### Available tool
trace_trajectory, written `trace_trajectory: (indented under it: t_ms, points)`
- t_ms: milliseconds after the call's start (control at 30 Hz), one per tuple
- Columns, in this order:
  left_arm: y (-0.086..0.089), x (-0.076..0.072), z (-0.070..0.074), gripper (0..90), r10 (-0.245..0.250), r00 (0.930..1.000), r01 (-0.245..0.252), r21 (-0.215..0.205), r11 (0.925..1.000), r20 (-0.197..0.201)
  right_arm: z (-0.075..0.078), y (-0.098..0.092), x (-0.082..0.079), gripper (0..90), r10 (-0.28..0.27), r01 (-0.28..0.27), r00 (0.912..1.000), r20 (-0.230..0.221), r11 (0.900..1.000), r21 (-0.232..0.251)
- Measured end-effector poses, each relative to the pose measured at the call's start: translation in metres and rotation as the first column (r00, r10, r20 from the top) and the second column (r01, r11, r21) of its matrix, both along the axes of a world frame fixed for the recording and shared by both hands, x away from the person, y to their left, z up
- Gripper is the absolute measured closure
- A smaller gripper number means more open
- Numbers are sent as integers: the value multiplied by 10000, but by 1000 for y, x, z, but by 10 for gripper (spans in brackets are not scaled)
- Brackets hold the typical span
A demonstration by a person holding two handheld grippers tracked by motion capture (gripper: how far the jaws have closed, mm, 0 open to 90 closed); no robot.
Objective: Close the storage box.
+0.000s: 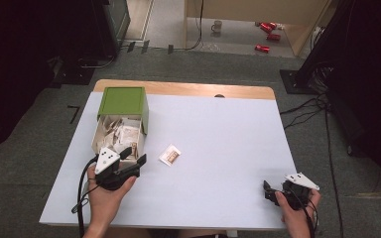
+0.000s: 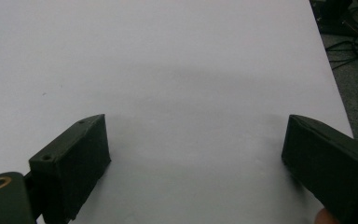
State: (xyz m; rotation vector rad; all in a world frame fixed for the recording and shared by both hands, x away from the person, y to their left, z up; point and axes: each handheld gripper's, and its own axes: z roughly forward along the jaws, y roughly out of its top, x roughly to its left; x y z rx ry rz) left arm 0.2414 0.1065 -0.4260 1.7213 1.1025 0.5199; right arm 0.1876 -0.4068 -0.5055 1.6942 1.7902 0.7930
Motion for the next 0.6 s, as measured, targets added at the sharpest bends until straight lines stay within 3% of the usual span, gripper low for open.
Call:
trace_trajectory:
  t_ms: [367,600]
  points:
    - [29,2,5,405,842,9964,-839,-229,9962,88,0,0,0,70,-6,6,10000,-3,10000,7]
    - [61,3,11,403,1622,9866,-1615,-427,9860,152,0,0,0,70,-11,11,10000,-13,10000,13]
